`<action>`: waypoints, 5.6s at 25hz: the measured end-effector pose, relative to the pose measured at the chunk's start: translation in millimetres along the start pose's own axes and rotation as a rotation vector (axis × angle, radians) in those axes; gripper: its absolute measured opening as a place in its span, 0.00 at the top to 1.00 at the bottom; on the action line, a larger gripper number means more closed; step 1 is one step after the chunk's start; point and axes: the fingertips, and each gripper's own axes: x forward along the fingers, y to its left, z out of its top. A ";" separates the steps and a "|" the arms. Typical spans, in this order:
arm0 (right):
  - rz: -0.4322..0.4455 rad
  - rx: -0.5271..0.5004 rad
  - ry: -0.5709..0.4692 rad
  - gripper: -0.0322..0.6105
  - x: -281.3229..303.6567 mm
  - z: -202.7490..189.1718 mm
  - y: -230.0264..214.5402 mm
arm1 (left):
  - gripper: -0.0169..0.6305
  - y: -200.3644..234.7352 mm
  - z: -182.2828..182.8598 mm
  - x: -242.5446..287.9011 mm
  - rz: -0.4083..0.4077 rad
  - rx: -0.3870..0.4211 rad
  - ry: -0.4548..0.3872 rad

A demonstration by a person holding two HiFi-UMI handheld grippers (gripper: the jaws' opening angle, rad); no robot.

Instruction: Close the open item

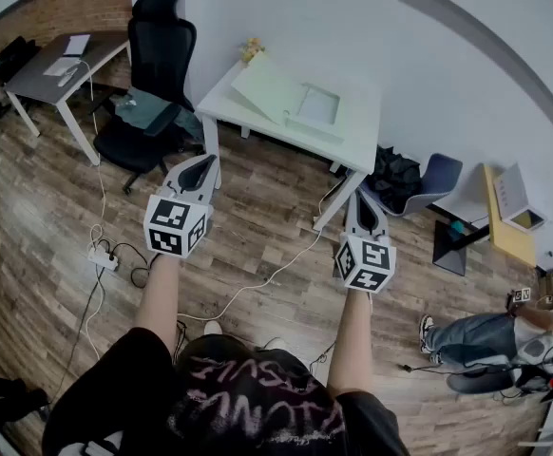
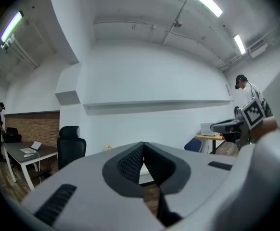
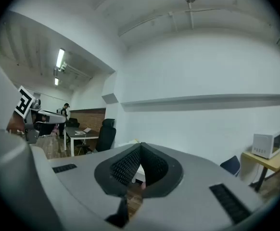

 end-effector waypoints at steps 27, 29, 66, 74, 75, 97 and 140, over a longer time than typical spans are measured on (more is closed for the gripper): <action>-0.028 -0.019 -0.020 0.94 16.5 12.7 51.0 | 0.97 47.4 -4.5 -9.3 -0.051 -0.018 -0.022; -0.036 -0.017 -0.017 0.94 15.5 11.1 57.2 | 0.97 51.5 -7.4 -11.4 -0.062 -0.020 -0.019; 0.042 0.083 0.044 0.94 239.3 -41.7 -85.9 | 0.97 68.7 -37.8 229.7 0.030 -0.029 0.092; 0.075 0.101 0.038 0.94 261.0 -47.2 -111.9 | 0.97 57.2 -30.6 253.6 0.067 -0.008 0.104; 0.077 0.100 0.037 0.94 262.6 -47.0 -113.7 | 0.97 57.8 -28.9 255.2 0.071 -0.006 0.102; 0.042 0.081 0.052 0.94 363.5 -50.0 -123.7 | 0.97 119.3 -50.2 349.1 0.034 -0.033 0.103; 0.089 0.062 0.159 0.94 628.8 -64.2 -95.9 | 0.97 295.6 -113.6 527.5 0.063 -0.128 0.212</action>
